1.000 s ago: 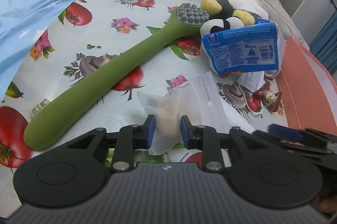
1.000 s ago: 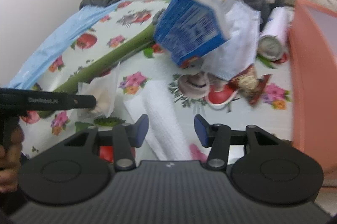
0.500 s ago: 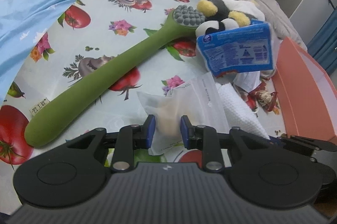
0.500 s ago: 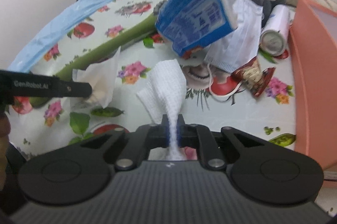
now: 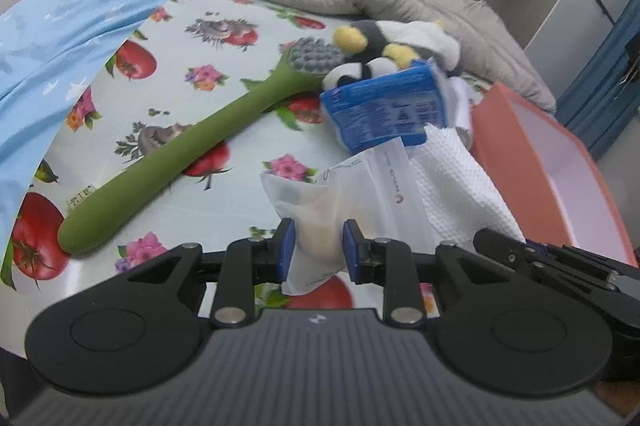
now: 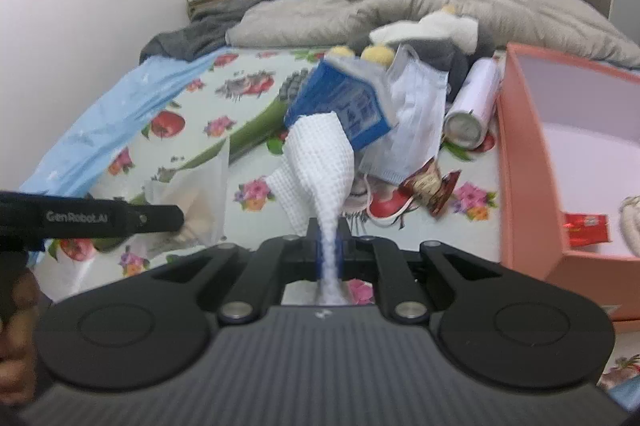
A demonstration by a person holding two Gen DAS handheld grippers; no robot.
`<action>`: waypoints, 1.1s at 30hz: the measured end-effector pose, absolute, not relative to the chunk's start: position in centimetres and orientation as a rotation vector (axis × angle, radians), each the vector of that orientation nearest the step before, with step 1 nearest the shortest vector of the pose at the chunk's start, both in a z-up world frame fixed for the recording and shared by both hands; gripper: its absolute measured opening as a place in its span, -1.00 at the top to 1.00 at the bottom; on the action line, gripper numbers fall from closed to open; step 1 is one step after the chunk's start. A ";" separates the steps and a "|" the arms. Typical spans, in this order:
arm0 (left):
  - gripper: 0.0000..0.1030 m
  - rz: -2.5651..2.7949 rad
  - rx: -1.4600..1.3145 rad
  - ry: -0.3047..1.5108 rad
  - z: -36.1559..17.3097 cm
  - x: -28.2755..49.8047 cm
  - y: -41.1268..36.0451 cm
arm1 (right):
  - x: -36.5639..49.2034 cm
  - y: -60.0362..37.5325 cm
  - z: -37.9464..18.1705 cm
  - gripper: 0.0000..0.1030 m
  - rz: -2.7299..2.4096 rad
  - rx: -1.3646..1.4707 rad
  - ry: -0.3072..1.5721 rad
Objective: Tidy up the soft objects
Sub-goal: 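Lift the plastic bag with the left gripper while the right lifts the waffle cloth, then carry the bag and cloth over the pink box with both grippers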
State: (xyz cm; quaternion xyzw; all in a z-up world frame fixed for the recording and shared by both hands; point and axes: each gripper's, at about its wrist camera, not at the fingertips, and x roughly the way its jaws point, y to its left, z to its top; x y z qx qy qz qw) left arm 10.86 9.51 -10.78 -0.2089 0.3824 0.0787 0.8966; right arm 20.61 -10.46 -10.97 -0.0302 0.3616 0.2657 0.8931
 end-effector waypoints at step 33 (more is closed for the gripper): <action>0.40 -0.060 -0.376 0.614 5.2 20.2 1.0 | 23.7 -18.6 3.7 0.81 0.392 -0.019 0.460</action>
